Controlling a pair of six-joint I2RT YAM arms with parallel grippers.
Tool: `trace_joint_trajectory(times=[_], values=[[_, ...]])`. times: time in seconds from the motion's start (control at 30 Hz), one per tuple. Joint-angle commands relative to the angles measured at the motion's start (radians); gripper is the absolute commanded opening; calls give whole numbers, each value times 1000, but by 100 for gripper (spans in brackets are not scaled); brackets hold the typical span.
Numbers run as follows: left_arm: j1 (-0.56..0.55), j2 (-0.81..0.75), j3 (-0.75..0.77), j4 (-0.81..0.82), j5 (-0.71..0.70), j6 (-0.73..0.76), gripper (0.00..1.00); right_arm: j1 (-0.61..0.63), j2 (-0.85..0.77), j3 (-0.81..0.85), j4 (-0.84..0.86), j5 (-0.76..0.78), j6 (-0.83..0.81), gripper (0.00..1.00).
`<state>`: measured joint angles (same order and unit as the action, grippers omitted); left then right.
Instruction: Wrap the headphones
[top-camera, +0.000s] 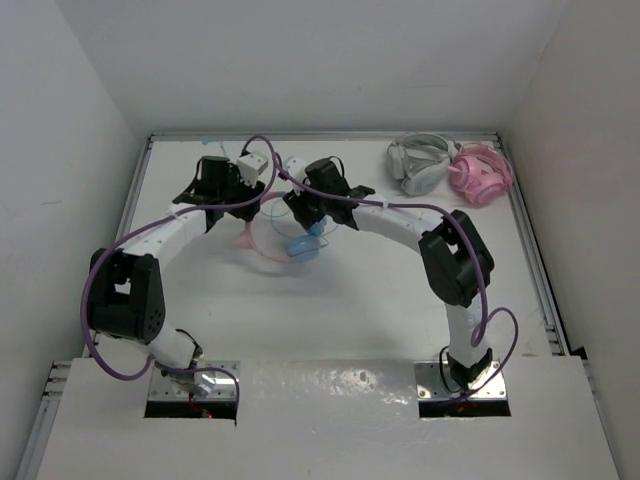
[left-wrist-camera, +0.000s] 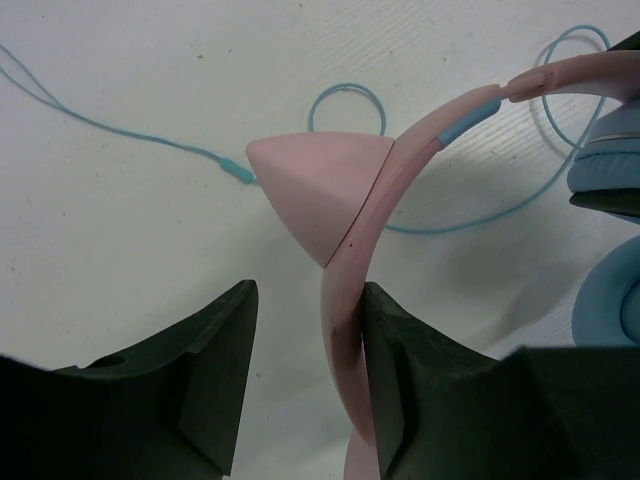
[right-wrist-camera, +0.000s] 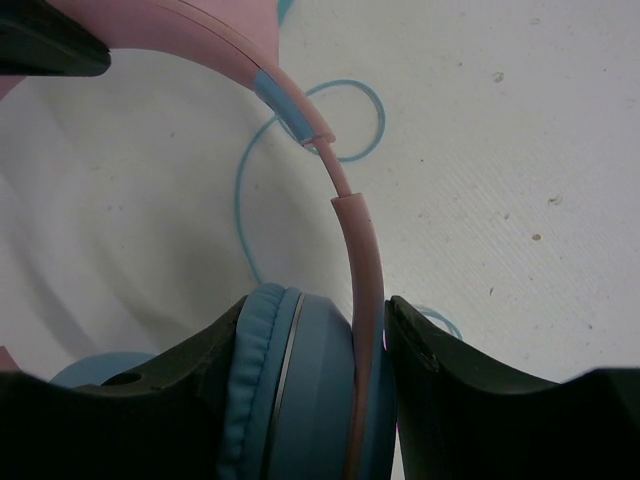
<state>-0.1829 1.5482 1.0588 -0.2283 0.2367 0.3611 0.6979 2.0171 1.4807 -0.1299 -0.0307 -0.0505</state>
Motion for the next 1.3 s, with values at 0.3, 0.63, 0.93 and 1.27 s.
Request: trace_joint_trajectory(times=[0.3, 0.63, 0.93, 1.27], values=[[-27, -25, 4, 9, 9, -10, 3, 20, -170, -20, 156, -90, -42, 0], [86, -106, 41, -23, 172, -171, 0, 11, -420, -169, 197, -166, -18, 99], [256, -135, 225, -103, 393, -309, 0, -37, -732, -549, 484, -118, -98, 73], [264, -166, 362, -172, 425, -427, 0, -133, -276, -660, 1208, -181, 155, 92]])
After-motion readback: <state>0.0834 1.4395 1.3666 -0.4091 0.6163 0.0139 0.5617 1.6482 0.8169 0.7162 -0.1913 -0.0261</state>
